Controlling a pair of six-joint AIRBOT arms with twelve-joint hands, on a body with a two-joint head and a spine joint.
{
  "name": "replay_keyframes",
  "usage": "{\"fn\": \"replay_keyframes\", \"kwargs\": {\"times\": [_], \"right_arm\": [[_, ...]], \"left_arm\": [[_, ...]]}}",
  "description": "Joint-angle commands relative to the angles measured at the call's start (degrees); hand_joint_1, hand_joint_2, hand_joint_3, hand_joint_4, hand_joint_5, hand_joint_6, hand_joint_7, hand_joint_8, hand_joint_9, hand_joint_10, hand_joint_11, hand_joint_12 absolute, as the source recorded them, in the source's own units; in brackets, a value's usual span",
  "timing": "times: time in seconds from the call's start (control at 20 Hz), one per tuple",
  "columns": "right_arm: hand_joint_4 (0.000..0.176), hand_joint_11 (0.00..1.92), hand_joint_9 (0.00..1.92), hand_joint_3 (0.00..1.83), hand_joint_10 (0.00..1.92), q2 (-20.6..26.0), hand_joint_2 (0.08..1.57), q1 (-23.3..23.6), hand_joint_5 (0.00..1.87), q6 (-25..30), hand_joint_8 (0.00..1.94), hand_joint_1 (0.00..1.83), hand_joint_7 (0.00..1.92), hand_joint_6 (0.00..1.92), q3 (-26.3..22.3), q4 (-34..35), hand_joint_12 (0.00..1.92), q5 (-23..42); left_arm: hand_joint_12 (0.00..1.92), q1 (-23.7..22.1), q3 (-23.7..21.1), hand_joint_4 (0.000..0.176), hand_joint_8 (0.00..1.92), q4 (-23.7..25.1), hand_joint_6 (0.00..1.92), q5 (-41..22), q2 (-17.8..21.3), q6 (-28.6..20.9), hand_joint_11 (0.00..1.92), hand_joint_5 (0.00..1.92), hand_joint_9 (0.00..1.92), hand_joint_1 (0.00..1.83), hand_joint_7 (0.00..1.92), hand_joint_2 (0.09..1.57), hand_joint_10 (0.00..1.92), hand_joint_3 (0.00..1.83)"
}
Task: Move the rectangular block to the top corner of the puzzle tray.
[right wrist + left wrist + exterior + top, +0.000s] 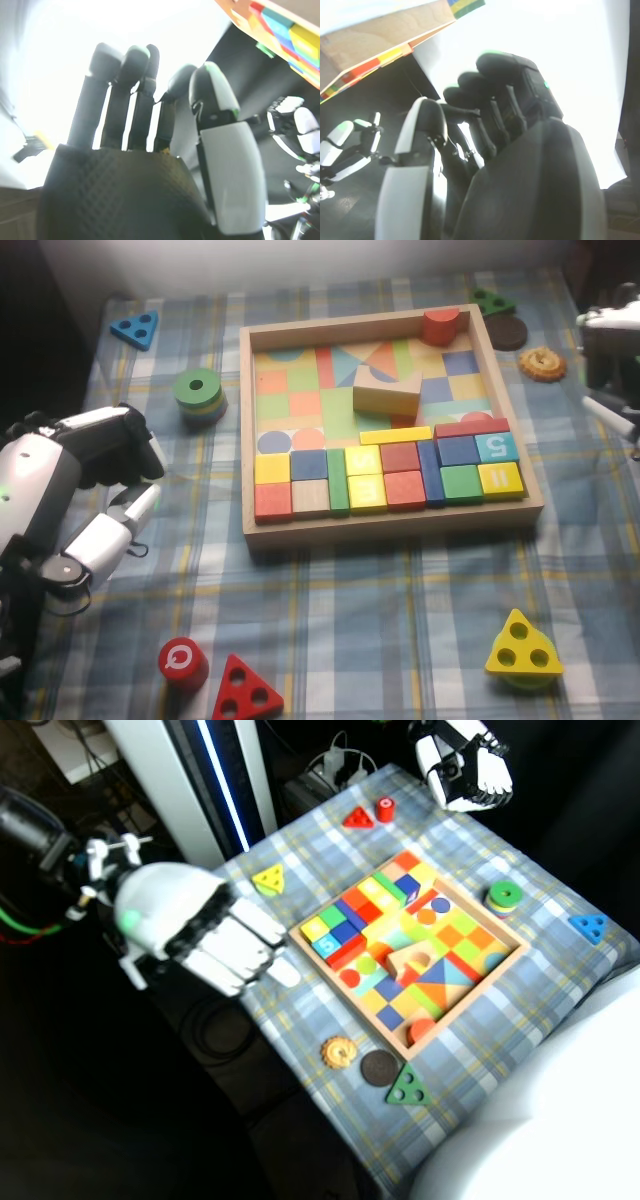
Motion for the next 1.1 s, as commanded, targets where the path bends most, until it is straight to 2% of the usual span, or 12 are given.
{"fn": "replay_keyframes", "kwargs": {"times": [0.0, 0.05, 0.1, 0.15, 0.25, 0.35, 0.45, 0.7, 0.75, 0.85, 1.0, 1.05], "right_arm": [[0.017, 0.8, 0.89, 0.0, 1.7, -0.13, 1.21, 1.81, 0.49, -0.26, 1.45, 0.81, 0.87, 0.63, 0.84, -2.19, 1.91, 3.65], [0.034, 0.8, 0.89, 0.0, 1.73, -0.31, 1.18, 3.02, 0.37, -0.25, 1.48, 0.85, 0.83, 0.21, 1.32, -3.45, 1.92, 2.01], [0.056, 0.83, 0.9, 0.0, 1.73, -0.39, 1.17, 4.31, 0.33, -0.25, 1.49, 0.91, 0.81, 0.06, 1.76, -4.96, 1.92, 0.37], [0.063, 0.86, 0.93, 0.02, 1.75, -0.45, 1.19, 5.45, 0.26, -0.25, 1.39, 1.23, 0.8, 0.01, 2.09, -6.22, 1.92, -0.99], [0.011, 0.89, 0.99, 0.03, 1.73, -0.61, 1.2, 7.06, 0.19, -0.25, 1.4, 1.33, 0.78, 0.0, 2.68, -7.95, 1.91, -3.08], [0.0, 0.98, 1.04, 0.05, 1.76, -0.86, 1.19, 9.21, 0.22, -0.25, 1.42, 1.33, 0.78, 0.0, 3.38, -10.42, 1.92, -5.64], [0.0, 1.09, 1.1, 0.57, 1.84, -1.34, 0.98, 11.97, 0.24, -0.25, 1.59, 1.33, 0.74, 0.0, 4.23, -13.46, 1.92, -9.32], [0.0, 1.41, 1.37, 1.17, 1.92, -5.04, 0.73, 18.31, 0.48, 3.37, 1.84, 1.35, 0.82, 0.01, 8.8, -20.76, 1.92, -19.58], [0.0, 1.48, 1.43, 0.8, 1.92, -5.64, 0.84, 18.61, 0.5, 3.37, 1.92, 1.43, 1.11, 0.01, 9.23, -21.4, 1.92, -20.13], [0.0, 1.48, 1.45, 0.4, 1.92, -6.69, 1.02, 19.28, 0.54, 3.37, 1.94, 1.5, 1.2, 0.0, 10.06, -22.17, 1.92, -21.33], [0.0, 1.52, 1.49, 0.42, 1.92, -7.61, 1.03, 20.02, 0.63, 3.37, 1.94, 1.55, 1.29, 0.01, 10.7, -22.98, 1.92, -22.64], [0.0, 1.51, 1.46, 0.51, 1.92, -7.78, 1.01, 20.05, 0.69, 3.37, 1.94, 1.51, 1.26, 0.01, 10.86, -23.03, 1.92, -22.82]], "left_arm": [[1.88, -0.55, 0.31, 0.0, 1.64, 2.82, 1.44, -6.14, 0.31, -0.32, 0.26, 0.61, 0.4, 1.1, 0.65, 1.32, 1.64, 0.0], [1.85, -0.56, 0.31, 0.0, 1.65, 2.86, 1.43, -6.12, 0.31, -0.32, 0.24, 0.58, 0.38, 1.11, 0.66, 1.32, 1.56, 0.0], [1.82, -0.56, 0.33, 0.0, 1.64, 2.86, 1.42, -6.06, 0.28, -0.32, 0.23, 0.57, 0.37, 1.12, 0.67, 1.32, 1.5, 0.0], [1.79, -0.56, 0.33, 0.0, 1.54, 2.86, 0.83, -6.05, 0.25, -0.32, 0.2, 0.51, 0.37, 1.24, 0.65, 1.29, 1.47, 0.0], [1.86, -0.56, 0.31, 0.0, 1.53, 2.86, 0.33, -6.0, 0.24, -0.32, 0.15, 0.62, 0.35, 1.26, 0.64, 1.29, 1.58, 0.0], [1.82, -0.54, 0.33, 0.0, 1.53, 2.81, 0.14, -5.88, 0.23, -0.33, 0.17, 0.69, 0.37, 1.26, 0.63, 1.29, 1.52, 0.0], [1.82, -0.48, 0.32, 0.0, 1.52, 2.8, 0.08, -5.8, 0.23, -0.33, 0.16, 0.71, 0.38, 1.27, 0.64, 1.28, 1.49, 0.0], [1.81, -0.31, 0.39, 0.0, 1.51, 2.77, 0.05, -5.74, 0.17, -0.33, 0.14, 0.73, 0.39, 1.27, 0.65, 1.28, 1.47, 0.0], [1.82, -0.31, 0.38, 0.0, 1.53, 2.77, 0.05, -5.73, 0.17, -0.33, 0.13, 0.74, 0.38, 1.27, 0.64, 1.28, 1.48, 0.0], [1.76, -0.21, 0.37, 0.0, 1.52, 2.7, 0.03, -5.66, 0.17, -0.34, 0.13, 0.74, 0.41, 1.27, 0.64, 1.29, 1.41, 0.0], [1.77, -0.12, 0.41, 0.0, 1.52, 2.69, 0.03, -5.65, 0.17, -0.34, 0.15, 0.75, 0.4, 1.27, 0.64, 1.28, 1.43, 0.0], [1.75, -0.12, 0.41, 0.0, 1.58, 2.69, 1.12, -5.64, 0.16, -0.34, 0.15, 0.6, 0.41, 1.18, 0.71, 1.3, 1.42, 0.0]]}}
